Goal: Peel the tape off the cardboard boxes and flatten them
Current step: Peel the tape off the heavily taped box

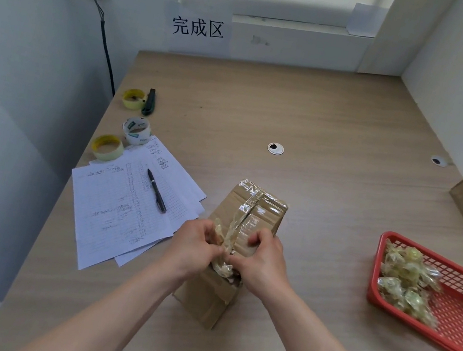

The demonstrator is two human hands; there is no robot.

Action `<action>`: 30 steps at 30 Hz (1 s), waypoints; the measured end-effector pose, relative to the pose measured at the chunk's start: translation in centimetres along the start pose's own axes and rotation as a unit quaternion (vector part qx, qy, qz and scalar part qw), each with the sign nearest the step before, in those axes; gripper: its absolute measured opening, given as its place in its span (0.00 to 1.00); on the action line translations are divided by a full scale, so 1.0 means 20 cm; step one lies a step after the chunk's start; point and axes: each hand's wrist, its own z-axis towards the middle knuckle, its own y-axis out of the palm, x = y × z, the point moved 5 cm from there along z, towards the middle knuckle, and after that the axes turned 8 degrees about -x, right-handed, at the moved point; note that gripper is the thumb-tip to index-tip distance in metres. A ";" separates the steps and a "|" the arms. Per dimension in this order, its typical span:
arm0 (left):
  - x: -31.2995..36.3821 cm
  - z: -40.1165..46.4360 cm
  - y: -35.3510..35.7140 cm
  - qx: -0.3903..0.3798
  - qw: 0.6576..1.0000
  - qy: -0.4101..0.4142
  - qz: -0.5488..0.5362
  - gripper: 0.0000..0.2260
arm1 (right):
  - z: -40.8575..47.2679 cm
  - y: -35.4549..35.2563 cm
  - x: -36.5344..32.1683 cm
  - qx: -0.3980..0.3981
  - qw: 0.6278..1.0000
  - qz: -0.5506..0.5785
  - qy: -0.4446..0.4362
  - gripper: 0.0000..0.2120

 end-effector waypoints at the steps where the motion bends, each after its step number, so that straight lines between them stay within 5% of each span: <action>1: 0.00 0.00 0.00 -0.005 1.000 -0.006 -0.015 0.04 | 0.00 0.00 0.00 0.000 1.000 -0.004 0.006 0.24; 12: 0.23 0.03 -0.11 -0.040 0.990 0.001 -0.133 0.11 | -0.02 0.01 0.05 0.004 0.998 -0.063 -0.023 0.20; 26: 0.06 0.00 -0.14 -0.030 0.988 -0.028 -0.151 0.12 | -0.07 0.02 0.04 -0.039 0.996 0.002 -0.077 0.21; 30: 0.02 -0.03 -0.11 -0.027 0.980 -0.051 -0.190 0.16 | -0.07 0.02 0.03 -0.036 0.995 0.068 -0.063 0.12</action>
